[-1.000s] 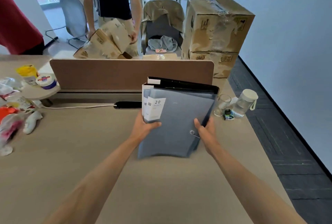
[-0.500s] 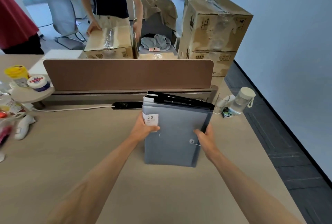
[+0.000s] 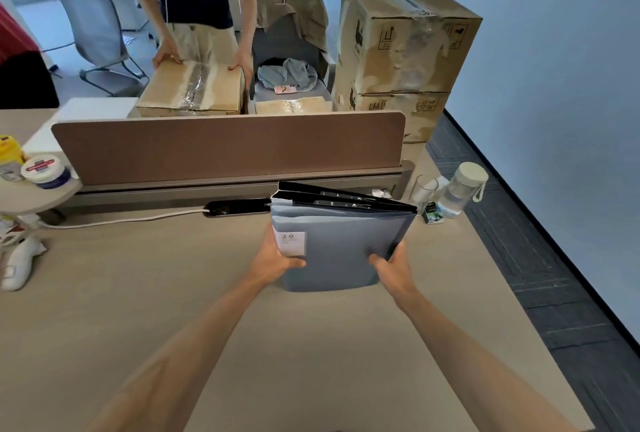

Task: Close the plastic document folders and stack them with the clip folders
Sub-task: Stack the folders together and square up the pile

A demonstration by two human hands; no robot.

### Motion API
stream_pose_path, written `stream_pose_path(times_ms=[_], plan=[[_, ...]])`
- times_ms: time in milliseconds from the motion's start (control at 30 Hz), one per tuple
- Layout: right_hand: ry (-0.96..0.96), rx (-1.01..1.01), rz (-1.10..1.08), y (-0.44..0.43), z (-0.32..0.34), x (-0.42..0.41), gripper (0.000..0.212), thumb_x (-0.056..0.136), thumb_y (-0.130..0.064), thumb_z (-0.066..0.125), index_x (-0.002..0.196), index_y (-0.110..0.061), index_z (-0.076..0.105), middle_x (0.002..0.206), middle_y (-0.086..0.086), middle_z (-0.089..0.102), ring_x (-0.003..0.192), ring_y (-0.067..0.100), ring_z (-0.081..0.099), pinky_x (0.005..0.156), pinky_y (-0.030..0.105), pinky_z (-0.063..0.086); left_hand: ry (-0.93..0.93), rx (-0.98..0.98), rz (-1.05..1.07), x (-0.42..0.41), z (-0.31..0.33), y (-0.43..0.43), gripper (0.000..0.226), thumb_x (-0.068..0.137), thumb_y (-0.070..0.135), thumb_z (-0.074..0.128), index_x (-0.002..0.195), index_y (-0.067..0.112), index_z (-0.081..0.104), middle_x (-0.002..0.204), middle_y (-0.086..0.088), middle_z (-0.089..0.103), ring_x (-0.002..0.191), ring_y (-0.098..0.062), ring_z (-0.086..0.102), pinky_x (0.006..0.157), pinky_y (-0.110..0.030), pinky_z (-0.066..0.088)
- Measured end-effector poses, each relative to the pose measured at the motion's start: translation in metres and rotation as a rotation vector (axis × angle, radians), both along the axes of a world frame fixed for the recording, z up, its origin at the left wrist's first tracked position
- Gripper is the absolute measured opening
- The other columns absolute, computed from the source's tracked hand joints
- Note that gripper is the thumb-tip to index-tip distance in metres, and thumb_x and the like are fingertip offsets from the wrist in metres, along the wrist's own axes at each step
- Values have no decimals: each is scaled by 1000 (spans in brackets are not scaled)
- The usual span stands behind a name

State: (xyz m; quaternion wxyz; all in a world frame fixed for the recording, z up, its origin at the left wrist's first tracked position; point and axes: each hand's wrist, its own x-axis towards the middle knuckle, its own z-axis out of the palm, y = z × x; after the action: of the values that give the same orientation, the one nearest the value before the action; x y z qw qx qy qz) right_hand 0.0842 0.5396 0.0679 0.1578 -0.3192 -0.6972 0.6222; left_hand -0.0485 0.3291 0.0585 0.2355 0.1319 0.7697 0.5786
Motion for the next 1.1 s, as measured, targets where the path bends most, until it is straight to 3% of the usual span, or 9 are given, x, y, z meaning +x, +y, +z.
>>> stream_pose_path(times_ms=[100, 267, 367, 467, 600, 667, 833, 933, 1100], plan=[[-27, 15, 13, 3, -8, -4, 61, 74, 6, 70, 126, -11, 44, 121, 5, 60, 111, 21, 60, 96, 39, 51, 15, -40, 20, -15, -13, 2, 94, 36, 15, 87, 111, 42, 37, 127, -11, 50, 116, -21, 55, 94, -43, 51], [-27, 38, 19, 15, -18, -18, 53, 74, -5, 76, 110, -22, 42, 113, -5, 59, 104, 9, 60, 90, 33, 52, 22, -93, -3, -32, -8, 19, 88, 54, 2, 84, 130, 13, 41, 122, -6, 61, 110, -16, 61, 74, -12, 53], [-41, 91, -25, 28, -21, -31, 52, 73, -11, 79, 107, -21, 41, 112, -2, 58, 100, 9, 59, 87, 33, 52, 45, -87, 27, -42, -7, 35, 86, 57, 9, 83, 130, 17, 40, 123, 1, 60, 113, -12, 59, 92, -30, 51], [-91, 99, -28, 49, -27, -43, 53, 72, -13, 80, 105, -17, 38, 108, 0, 55, 100, 15, 57, 84, 37, 52, 56, -166, 45, -47, -3, 55, 76, 61, 18, 81, 124, 22, 37, 113, 9, 56, 105, -11, 57, 88, -31, 47], [-179, 51, -43, 81, -48, -48, 59, 63, -14, 83, 101, -14, 38, 107, 8, 55, 97, 23, 61, 77, 43, 56, -33, -263, 58, -42, -13, 86, 75, 58, 32, 77, 122, 17, 40, 121, -4, 54, 104, -19, 59, 85, -36, 52], [-250, 18, -68, 96, -61, -46, 64, 58, -13, 86, 101, -13, 37, 106, 9, 54, 97, 25, 61, 79, 46, 56, -102, -305, 72, -36, -25, 102, 82, 56, 37, 77, 126, 13, 42, 124, -7, 53, 106, -21, 58, 81, -32, 51], [-431, -41, -32, 132, -86, -44, 62, 60, -3, 86, 101, -8, 40, 96, 9, 56, 78, 15, 56, 60, 25, 46, -286, -401, 77, -24, -58, 137, 70, 71, 34, 77, 126, 12, 40, 123, -6, 52, 99, -20, 58, 52, -22, 46], [-507, -11, -1, 149, -94, -53, 55, 58, -8, 88, 90, -13, 44, 101, 12, 57, 78, 16, 57, 61, 25, 46, -314, -436, 112, -25, -70, 154, 66, 71, 35, 76, 123, 10, 44, 124, -8, 55, 100, -22, 58, 64, -25, 47], [-597, 114, 107, 164, -103, -68, 79, 55, -31, 86, 117, -8, 43, 115, 7, 51, 105, 27, 55, 84, 34, 50, -298, -500, 201, -33, -82, 176, 69, 75, 35, 75, 129, 6, 43, 133, -14, 50, 119, -29, 52, 87, -26, 40]])
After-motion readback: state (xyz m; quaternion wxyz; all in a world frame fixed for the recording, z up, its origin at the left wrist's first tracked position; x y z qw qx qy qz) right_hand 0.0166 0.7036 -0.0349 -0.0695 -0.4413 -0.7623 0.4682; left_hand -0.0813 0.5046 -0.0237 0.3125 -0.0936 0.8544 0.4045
